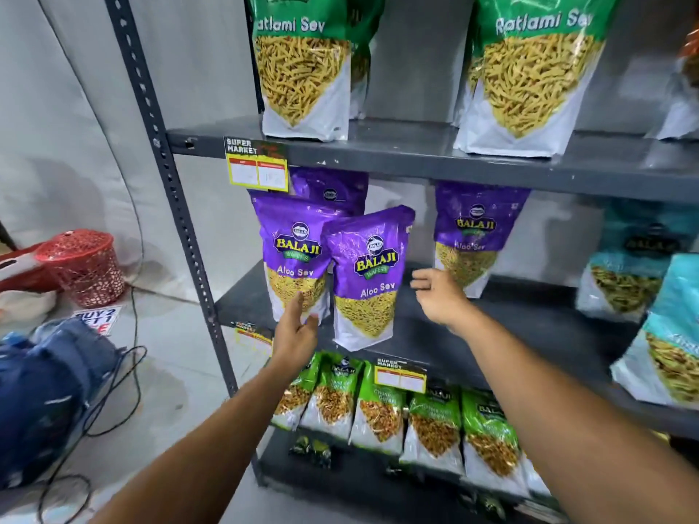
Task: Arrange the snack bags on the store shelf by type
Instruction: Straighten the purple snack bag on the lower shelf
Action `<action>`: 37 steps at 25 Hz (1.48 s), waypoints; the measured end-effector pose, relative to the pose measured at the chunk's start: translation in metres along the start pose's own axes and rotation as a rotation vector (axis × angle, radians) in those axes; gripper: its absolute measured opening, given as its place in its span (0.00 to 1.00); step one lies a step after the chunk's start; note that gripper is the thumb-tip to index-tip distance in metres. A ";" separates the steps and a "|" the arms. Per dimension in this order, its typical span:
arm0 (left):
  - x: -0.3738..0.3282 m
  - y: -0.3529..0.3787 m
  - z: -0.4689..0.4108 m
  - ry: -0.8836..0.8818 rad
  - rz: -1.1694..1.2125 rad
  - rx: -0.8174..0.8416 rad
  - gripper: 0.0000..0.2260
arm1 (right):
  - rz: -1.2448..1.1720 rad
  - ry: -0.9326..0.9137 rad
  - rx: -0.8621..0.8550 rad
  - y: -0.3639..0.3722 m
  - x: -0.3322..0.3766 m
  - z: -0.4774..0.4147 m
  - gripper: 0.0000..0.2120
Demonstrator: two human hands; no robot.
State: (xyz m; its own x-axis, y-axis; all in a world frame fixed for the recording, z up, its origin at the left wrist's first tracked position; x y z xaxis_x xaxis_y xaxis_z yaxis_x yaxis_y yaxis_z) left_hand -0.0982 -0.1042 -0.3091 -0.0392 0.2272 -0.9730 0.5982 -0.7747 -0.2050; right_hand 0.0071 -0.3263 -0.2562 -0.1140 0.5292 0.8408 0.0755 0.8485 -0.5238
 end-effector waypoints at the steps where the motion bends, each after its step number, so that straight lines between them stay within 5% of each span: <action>1: 0.014 0.009 0.004 -0.079 0.010 0.034 0.25 | 0.019 0.035 0.019 0.012 -0.016 -0.001 0.22; 4: 0.034 0.037 0.004 -0.220 0.060 0.124 0.27 | 0.061 0.135 0.109 0.053 -0.063 -0.009 0.22; 9: 0.058 0.067 -0.018 -0.116 0.073 0.191 0.31 | 0.013 0.118 0.130 0.099 -0.110 -0.036 0.18; 15: 0.053 0.093 -0.038 -0.161 0.009 0.243 0.13 | -0.320 0.298 0.039 0.069 -0.098 0.002 0.27; 22: 0.017 0.177 0.004 -0.094 0.073 0.567 0.18 | -0.186 0.301 -0.193 -0.032 -0.145 0.039 0.31; 37: 0.036 0.213 0.015 -0.093 0.039 0.594 0.26 | -0.203 0.329 -0.235 -0.056 -0.156 0.039 0.30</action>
State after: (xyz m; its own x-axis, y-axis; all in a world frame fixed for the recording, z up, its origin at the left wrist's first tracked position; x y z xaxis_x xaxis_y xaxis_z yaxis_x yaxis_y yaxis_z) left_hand 0.0159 -0.2697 -0.3893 -0.1121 0.1602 -0.9807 0.0526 -0.9846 -0.1668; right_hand -0.0177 -0.4558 -0.3635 0.1684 0.2900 0.9421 0.3112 0.8912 -0.3300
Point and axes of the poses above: each hand's wrist, its own z-axis away from the middle knuckle, its own y-axis out of the palm, x = y × z, the point moved 1 cm from there along -z, towards the middle knuckle, and after that the axes turned 10 degrees about -x, right-handed, at the moved point
